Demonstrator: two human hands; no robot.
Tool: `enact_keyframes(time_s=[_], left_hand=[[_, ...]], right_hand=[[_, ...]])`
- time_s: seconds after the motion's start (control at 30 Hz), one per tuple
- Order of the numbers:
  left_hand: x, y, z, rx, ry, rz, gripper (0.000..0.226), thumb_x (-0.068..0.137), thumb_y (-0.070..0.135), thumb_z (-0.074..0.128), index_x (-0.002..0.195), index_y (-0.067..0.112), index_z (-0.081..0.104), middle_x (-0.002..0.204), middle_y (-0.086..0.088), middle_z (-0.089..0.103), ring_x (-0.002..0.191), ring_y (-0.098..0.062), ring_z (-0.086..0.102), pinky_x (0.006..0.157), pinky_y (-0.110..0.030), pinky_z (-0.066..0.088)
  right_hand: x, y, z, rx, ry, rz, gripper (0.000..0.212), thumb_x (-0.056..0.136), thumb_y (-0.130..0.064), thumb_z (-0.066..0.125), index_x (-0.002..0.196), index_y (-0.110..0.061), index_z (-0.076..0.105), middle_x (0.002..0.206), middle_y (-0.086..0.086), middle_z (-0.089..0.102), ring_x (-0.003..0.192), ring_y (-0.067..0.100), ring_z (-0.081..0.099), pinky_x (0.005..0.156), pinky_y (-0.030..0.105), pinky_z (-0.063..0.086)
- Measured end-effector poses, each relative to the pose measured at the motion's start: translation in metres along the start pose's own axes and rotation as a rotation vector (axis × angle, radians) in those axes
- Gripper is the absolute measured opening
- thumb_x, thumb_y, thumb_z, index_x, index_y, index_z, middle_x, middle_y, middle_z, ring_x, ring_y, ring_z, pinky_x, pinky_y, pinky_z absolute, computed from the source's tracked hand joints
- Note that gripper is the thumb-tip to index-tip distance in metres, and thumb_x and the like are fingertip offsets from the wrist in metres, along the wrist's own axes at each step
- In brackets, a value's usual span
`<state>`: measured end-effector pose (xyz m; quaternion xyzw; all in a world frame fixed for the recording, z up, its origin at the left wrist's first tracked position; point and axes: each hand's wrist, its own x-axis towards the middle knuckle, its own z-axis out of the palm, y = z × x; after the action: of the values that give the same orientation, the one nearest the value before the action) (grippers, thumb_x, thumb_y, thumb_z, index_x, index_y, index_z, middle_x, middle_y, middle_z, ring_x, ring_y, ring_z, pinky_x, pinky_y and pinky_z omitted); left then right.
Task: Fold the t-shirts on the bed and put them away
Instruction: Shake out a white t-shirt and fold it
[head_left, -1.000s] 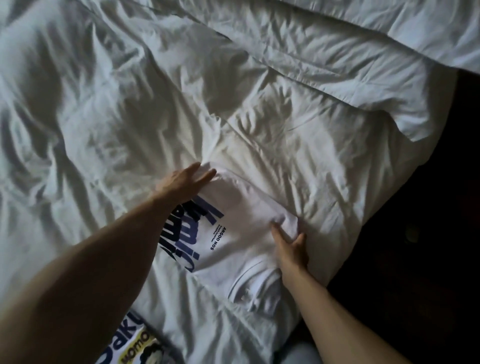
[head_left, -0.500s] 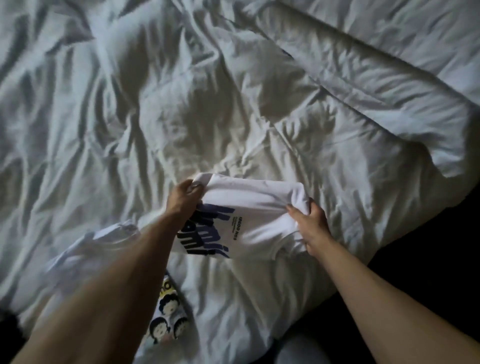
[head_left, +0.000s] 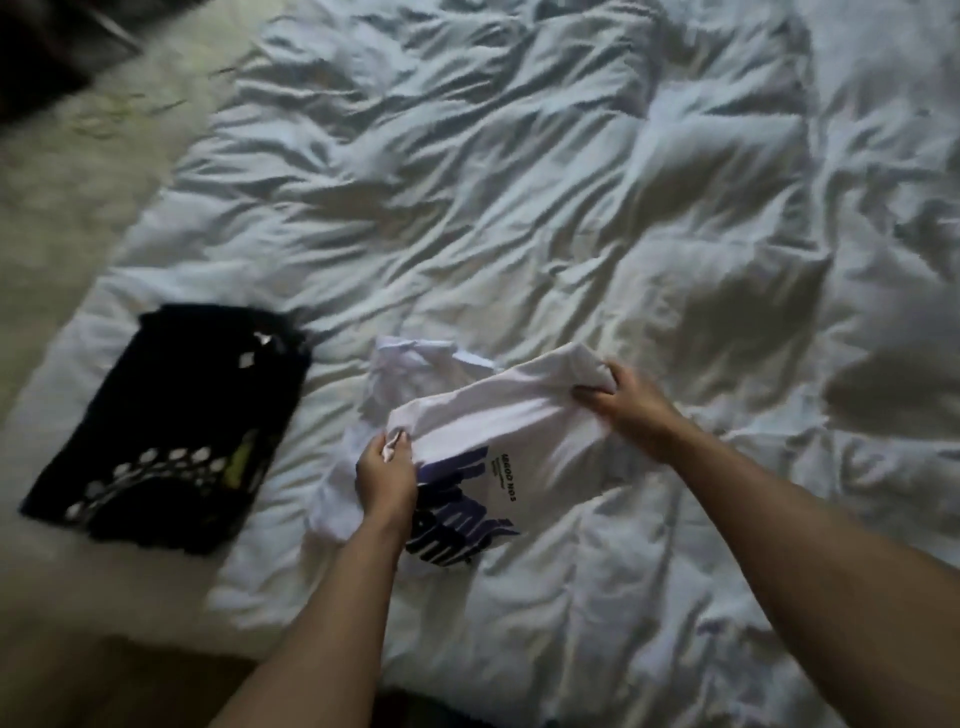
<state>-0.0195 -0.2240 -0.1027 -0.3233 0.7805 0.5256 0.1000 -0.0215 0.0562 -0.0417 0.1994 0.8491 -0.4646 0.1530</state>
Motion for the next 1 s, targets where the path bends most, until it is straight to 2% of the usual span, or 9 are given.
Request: enact_keyframes(time_s=[0.23,0.3,0.37,0.47,0.6,0.7,0.77,0.87,1.0], left_hand=[[-0.022,-0.046,-0.033,-0.196,0.418,-0.153,0.04,0.104,0.028,0.043,0.14,0.011,0.05,0.125,-0.002,0.057,0.106,-0.023,0.055,0.09,-0.031,0.044],[-0.022,-0.062,-0.027,-0.232,0.521,-0.18,0.044,0.103,0.023,0.04,0.146,0.014,0.045,0.136,-0.008,0.055,0.115,-0.027,0.055,0.097,-0.034,0.044],[-0.018,-0.075,-0.017,-0.273,0.588,-0.269,0.042,0.102,0.023,0.041,0.142,0.011,0.046,0.135,-0.017,0.056,0.115,-0.035,0.056,0.097,-0.041,0.046],[-0.008,-0.089,-0.008,-0.266,0.56,-0.368,0.035,0.098,0.023,0.05,0.128,0.005,0.048,0.122,-0.021,0.059,0.103,-0.037,0.059,0.083,-0.039,0.045],[0.001,-0.089,-0.029,-0.099,0.55,-0.256,0.059,0.091,0.027,0.064,0.141,0.006,0.039,0.138,-0.018,0.047,0.12,-0.035,0.051,0.096,-0.042,0.045],[0.021,-0.075,-0.049,0.26,0.484,0.095,0.066,0.085,0.042,0.059,0.139,0.006,0.044,0.139,-0.018,0.048,0.125,-0.036,0.046,0.102,-0.048,0.038],[0.051,-0.061,-0.049,0.353,0.28,0.294,0.056,0.087,0.039,0.062,0.133,0.01,0.052,0.129,-0.013,0.056,0.115,-0.031,0.054,0.094,-0.044,0.044],[0.092,-0.043,-0.035,0.56,-0.032,0.386,0.066,0.085,0.055,0.064,0.135,0.015,0.049,0.124,-0.008,0.057,0.112,-0.027,0.055,0.091,-0.041,0.049],[0.105,-0.04,-0.025,0.858,-0.059,0.443,0.103,0.076,0.08,0.054,0.15,0.015,0.026,0.127,-0.011,0.044,0.11,-0.028,0.046,0.087,-0.041,0.044]], right_hand=[[0.09,-0.084,0.081,-0.437,-0.364,-0.289,0.06,0.091,-0.027,0.069,0.144,-0.016,0.045,0.14,0.011,0.054,0.129,0.029,0.05,0.099,0.029,0.038],[0.115,-0.099,0.113,-0.476,-0.464,-0.354,0.057,0.09,-0.023,0.069,0.141,-0.014,0.047,0.137,0.012,0.054,0.128,0.029,0.049,0.089,0.023,0.035],[0.135,-0.108,0.145,-0.55,-0.487,-0.449,0.052,0.09,-0.023,0.069,0.138,-0.016,0.051,0.133,0.012,0.056,0.123,0.028,0.051,0.084,0.02,0.03],[0.148,-0.11,0.18,-0.694,-0.457,-0.578,0.063,0.09,-0.034,0.067,0.147,-0.028,0.041,0.137,0.009,0.055,0.123,0.03,0.051,0.096,0.033,0.039],[0.137,-0.09,0.2,-0.657,-0.189,-0.464,0.089,0.087,-0.045,0.068,0.157,-0.027,0.016,0.144,0.011,0.04,0.124,0.035,0.047,0.1,0.043,0.039],[0.109,-0.066,0.194,-0.466,0.327,-0.353,0.078,0.088,-0.048,0.063,0.151,-0.013,0.032,0.143,0.015,0.043,0.125,0.033,0.042,0.102,0.042,0.033],[0.085,-0.043,0.189,-0.276,0.535,-0.172,0.074,0.087,-0.053,0.058,0.145,-0.009,0.039,0.139,0.016,0.046,0.126,0.032,0.042,0.103,0.041,0.032],[0.042,-0.003,0.199,-0.191,0.468,0.122,0.079,0.088,-0.057,0.06,0.144,-0.007,0.037,0.138,0.018,0.044,0.126,0.034,0.044,0.1,0.041,0.038],[0.013,0.011,0.231,-0.154,0.141,0.351,0.087,0.083,-0.071,0.054,0.143,-0.012,0.031,0.145,0.008,0.042,0.125,0.026,0.049,0.095,0.04,0.048]])
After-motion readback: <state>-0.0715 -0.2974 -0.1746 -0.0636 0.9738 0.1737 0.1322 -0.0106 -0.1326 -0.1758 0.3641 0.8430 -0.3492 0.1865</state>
